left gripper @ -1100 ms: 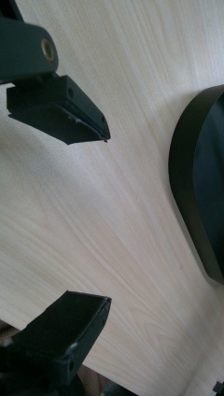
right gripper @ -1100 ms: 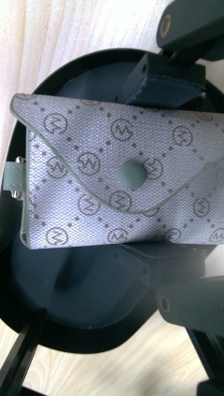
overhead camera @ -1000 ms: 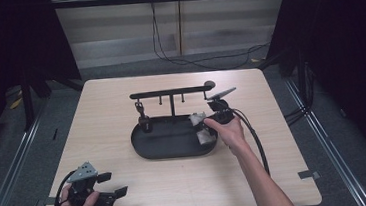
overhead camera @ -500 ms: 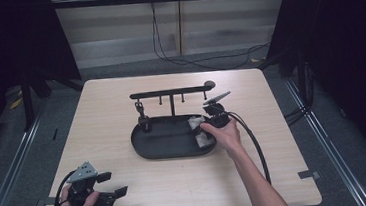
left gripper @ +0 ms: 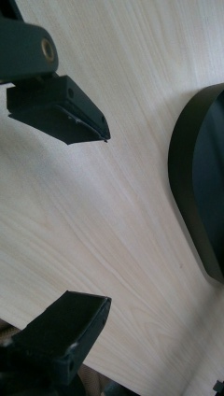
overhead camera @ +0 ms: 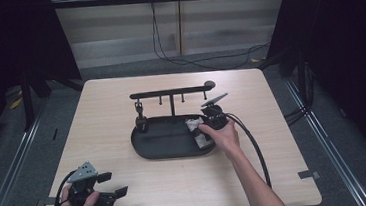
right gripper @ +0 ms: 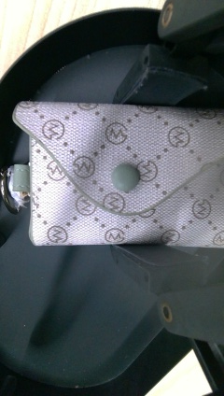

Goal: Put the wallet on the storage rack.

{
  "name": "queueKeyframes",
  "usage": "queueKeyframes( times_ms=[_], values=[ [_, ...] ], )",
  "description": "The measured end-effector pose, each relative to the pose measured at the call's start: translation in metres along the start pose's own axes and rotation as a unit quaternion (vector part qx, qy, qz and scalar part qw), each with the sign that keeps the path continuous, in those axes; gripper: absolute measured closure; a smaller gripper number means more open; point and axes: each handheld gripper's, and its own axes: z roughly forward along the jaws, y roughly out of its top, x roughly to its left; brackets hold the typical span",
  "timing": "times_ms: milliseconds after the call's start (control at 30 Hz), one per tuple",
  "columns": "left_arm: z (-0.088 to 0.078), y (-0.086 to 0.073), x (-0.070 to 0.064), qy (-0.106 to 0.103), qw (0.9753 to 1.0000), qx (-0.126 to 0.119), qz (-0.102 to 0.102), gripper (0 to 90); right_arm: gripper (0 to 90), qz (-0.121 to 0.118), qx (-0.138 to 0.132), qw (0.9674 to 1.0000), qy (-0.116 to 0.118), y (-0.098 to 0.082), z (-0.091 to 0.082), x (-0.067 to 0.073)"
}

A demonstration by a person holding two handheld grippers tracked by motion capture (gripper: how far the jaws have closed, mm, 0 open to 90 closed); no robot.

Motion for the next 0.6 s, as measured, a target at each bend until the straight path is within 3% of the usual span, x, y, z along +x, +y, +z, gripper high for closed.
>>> queueKeyframes(
  times_ms=[200, 300, 600],
  values=[
    [0.000, 0.000, 0.000, -0.001, 1.0000, 0.001, -0.001, 16.8, 28.0, 0.002, -0.012, 0.9999, -0.007, 0.001, -0.002, 0.003],
    [0.000, 0.000, 0.000, 0.000, 1.0000, -0.002, -0.002, 16.8, 28.1, -0.006, -0.011, 0.9997, -0.022, 0.000, -0.002, 0.004],
    [0.000, 0.000, 0.000, 0.000, 1.0000, -0.002, -0.002, 16.8, 27.5, -0.009, -0.029, 0.9994, -0.013, -0.001, -0.013, 0.004]
  ],
)
